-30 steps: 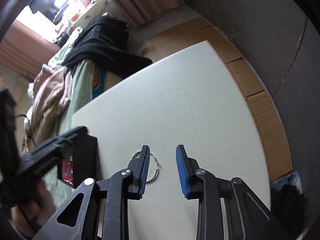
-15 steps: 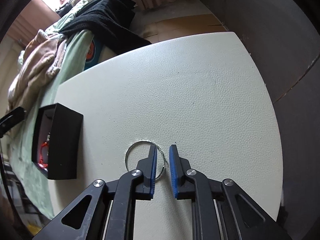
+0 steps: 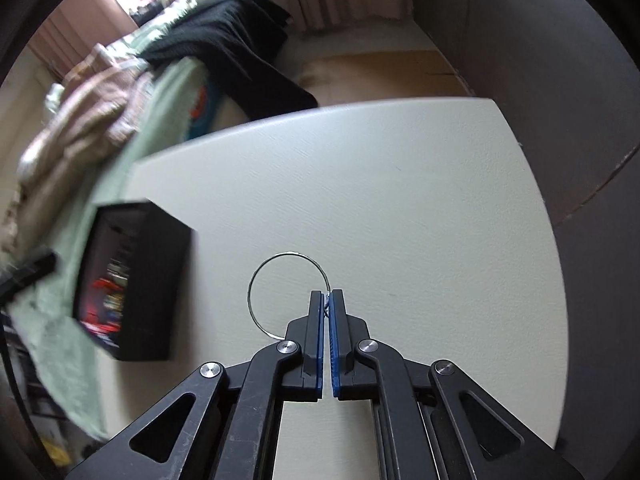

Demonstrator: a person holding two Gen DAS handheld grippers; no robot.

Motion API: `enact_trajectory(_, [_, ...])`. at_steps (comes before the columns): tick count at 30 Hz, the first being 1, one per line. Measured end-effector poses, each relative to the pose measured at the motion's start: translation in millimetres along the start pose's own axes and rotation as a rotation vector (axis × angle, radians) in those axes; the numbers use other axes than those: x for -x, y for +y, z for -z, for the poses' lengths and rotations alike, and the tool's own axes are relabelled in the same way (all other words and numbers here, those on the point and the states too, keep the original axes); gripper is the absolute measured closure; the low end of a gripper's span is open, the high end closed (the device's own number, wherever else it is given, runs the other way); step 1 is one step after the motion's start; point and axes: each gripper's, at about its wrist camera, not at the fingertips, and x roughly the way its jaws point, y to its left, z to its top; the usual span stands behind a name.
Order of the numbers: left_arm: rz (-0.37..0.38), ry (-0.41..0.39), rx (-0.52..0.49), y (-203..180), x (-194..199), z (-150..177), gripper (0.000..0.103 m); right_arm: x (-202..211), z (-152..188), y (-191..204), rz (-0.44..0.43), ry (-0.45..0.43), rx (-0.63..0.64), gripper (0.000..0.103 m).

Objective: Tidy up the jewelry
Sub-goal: 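Lower the silver hoop bracelet into the black box and open the right tool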

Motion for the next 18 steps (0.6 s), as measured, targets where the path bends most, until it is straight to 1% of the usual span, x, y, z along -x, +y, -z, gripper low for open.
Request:
enact_trajectory(1, [-0.002, 0.002, 0.003, 2, 0, 1, 0.065, 4, 0, 2, -0.015, -0.012, 0.002, 0.099])
enact_trajectory(2, [-0.004, -0.001, 0.010, 4, 1, 3, 0.057, 8, 0, 6, -0.034, -0.024, 0.002, 0.099])
enact_trajectory(3, [-0.007, -0.014, 0.020, 8, 3, 4, 0.044, 12, 0, 9, -0.055, -0.035, -0.001, 0.099])
enact_trajectory(4, [-0.011, -0.027, 0.028, 11, 6, 5, 0.041, 15, 0, 12, -0.074, -0.045, -0.004, 0.099])
enact_trajectory(6, [-0.019, -0.046, 0.043, 18, 13, 7, 0.041, 20, 2, 18, -0.104, -0.068, -0.014, 0.099])
enact_trajectory(10, [-0.042, -0.059, 0.059, 29, 23, 9, 0.041, 37, 2, 30, -0.202, -0.122, -0.015, 0.099])
enact_trajectory(12, [-0.057, -0.068, 0.066, 34, 28, 11, 0.041, 38, -2, 45, -0.248, -0.141, -0.005, 0.099])
enact_trajectory(14, [-0.064, -0.076, 0.078, 39, 33, 12, 0.041, 40, -3, 56, -0.287, -0.153, 0.004, 0.099])
enact_trajectory(18, [-0.082, -0.091, 0.101, 48, 43, 15, 0.041, 31, -7, 81, -0.357, -0.152, 0.017, 0.099])
